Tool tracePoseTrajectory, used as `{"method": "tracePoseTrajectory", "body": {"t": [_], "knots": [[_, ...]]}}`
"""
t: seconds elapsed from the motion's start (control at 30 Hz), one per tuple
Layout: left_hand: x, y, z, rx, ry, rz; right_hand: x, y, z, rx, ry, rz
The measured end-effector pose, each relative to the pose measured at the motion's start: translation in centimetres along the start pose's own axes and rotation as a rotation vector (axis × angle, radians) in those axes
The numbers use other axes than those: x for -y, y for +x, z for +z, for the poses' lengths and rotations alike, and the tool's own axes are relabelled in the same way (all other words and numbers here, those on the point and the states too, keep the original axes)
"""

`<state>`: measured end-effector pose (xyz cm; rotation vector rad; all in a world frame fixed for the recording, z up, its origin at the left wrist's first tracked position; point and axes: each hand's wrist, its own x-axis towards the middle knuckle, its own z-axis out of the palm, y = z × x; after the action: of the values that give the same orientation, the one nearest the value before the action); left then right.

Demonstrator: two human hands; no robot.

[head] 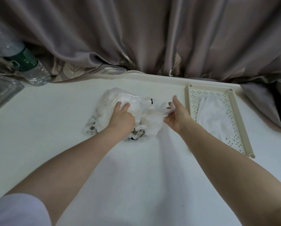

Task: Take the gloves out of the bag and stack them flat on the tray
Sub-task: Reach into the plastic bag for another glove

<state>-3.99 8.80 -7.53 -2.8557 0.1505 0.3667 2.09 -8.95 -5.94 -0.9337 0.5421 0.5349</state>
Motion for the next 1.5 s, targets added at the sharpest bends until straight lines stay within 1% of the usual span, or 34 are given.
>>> {"method": "tracePoseTrajectory", "body": {"t": [0.07, 0.13, 0.17, 0.2, 0.23, 0.33, 0.37, 0.43, 0.5, 0.6, 0.73, 0.8, 0.97, 1.0, 1.07, 1.13, 1.23, 1.3, 1.37, 1.43, 1.5], "knots": [[-0.5, 0.0, -0.6, -0.024, -0.123, -0.018, -0.5, -0.4, 0.1, 0.103, -0.247, -0.048], [-0.8, -0.4, -1.3, -0.190, -0.318, -0.011, -0.8, -0.8, 0.4, 0.178, -0.419, -0.108], [-0.8, -0.5, -1.6, -0.277, -0.414, -0.005, -1.0, -0.9, 0.5, 0.190, -0.466, -0.118], [-0.9, -0.5, -1.9, -0.320, -0.502, -0.001, -1.1, -0.9, 0.6, 0.199, -0.490, -0.117], [-0.9, -0.5, -2.3, -0.306, -0.567, 0.012, -1.1, -0.9, 0.8, 0.215, -0.489, -0.106], [-1.1, 0.0, -2.5, -0.158, -0.683, 0.078, -1.4, -0.7, 1.0, 0.274, -0.423, -0.090], [-1.2, 0.1, -2.5, -0.137, -0.730, 0.084, -1.3, -0.7, 1.1, 0.293, -0.405, -0.100], [-1.0, 0.1, -2.4, -0.150, -0.822, 0.074, -1.3, -0.7, 1.0, 0.333, -0.366, -0.115], [-0.6, 0.2, -2.2, -0.180, -0.862, 0.058, -1.2, -0.7, 1.0, 0.366, -0.338, -0.117], [-0.2, 0.3, -2.3, -0.187, -0.840, 0.043, -1.1, -0.6, 1.0, 0.313, -0.345, -0.127], [0.6, 0.6, -2.4, -0.262, -0.763, -0.002, -1.3, 0.0, 1.4, 0.108, -0.558, -0.218], [1.1, 0.5, -2.3, -0.270, -0.705, 0.003, -1.4, 0.1, 1.3, 0.074, -0.615, -0.236], [2.1, 0.0, -2.0, -0.315, -0.545, 0.002, -0.9, -0.5, 1.0, 0.289, -0.835, -0.125], [2.1, 0.0, -2.0, -0.321, -0.522, 0.002, -0.8, -0.8, 1.2, 0.294, -0.889, -0.120], [1.9, 0.0, -2.2, -0.315, -0.486, 0.020, -1.0, -1.1, 1.6, 0.249, -0.967, -0.166], [1.5, -0.1, -2.2, -0.303, -0.440, 0.046, -1.4, -1.2, 2.0, 0.224, -0.947, -0.231], [1.5, -0.1, -2.2, -0.256, -0.362, 0.089, -1.2, -1.2, 2.3, 0.283, -0.862, -0.216], [1.7, -0.2, -2.6, -0.188, -0.250, 0.141, -0.8, -1.4, 2.4, 0.299, -0.919, -0.213], [1.5, -0.2, -2.9, -0.144, -0.154, 0.197, -0.7, -1.5, 2.7, 0.306, -1.089, -0.273], [1.4, -0.2, -2.9, -0.160, -0.092, 0.220, -0.5, -1.2, 2.7, 0.308, -1.393, -0.409], [1.8, -0.2, -2.7, -0.174, -0.087, 0.197, 0.0, -0.7, 2.2, 0.267, -1.707, -0.502]]}}
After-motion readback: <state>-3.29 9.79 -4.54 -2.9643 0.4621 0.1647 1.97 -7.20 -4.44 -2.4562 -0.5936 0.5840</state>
